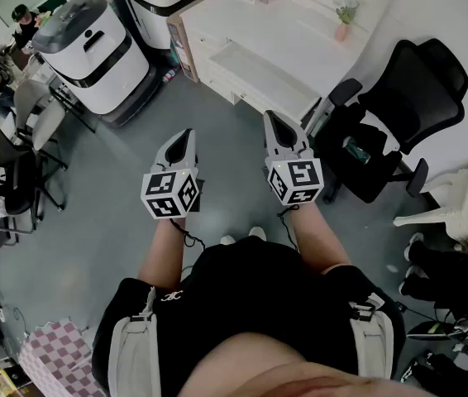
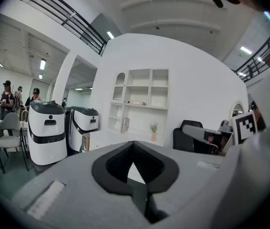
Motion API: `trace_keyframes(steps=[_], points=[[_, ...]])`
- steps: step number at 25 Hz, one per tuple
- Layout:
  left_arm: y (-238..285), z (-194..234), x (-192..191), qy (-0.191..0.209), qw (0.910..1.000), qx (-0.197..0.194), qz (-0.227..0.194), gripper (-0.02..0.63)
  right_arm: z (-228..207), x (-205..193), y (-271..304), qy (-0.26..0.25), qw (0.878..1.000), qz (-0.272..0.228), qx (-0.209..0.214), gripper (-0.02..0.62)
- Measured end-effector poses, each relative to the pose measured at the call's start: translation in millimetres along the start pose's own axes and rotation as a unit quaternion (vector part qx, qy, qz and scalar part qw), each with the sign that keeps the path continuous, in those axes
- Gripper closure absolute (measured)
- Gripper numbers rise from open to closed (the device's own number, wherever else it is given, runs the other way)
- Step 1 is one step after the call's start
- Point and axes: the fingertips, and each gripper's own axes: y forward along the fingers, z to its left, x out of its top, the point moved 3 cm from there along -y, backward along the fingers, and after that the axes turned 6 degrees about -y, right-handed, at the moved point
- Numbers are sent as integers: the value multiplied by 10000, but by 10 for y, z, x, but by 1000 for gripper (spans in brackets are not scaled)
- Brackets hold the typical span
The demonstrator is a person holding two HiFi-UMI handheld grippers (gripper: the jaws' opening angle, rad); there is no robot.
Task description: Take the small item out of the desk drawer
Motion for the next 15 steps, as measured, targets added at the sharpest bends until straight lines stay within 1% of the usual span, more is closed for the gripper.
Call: trace_keyframes(steps=[4, 15], points=[[44, -58, -3, 23, 10000, -6, -13, 592, -111, -24, -7, 8, 10000, 23, -52, 598], [328, -238, 42, 102, 9999, 42, -63, 592, -421, -56, 112, 38, 9999, 41, 83, 598]])
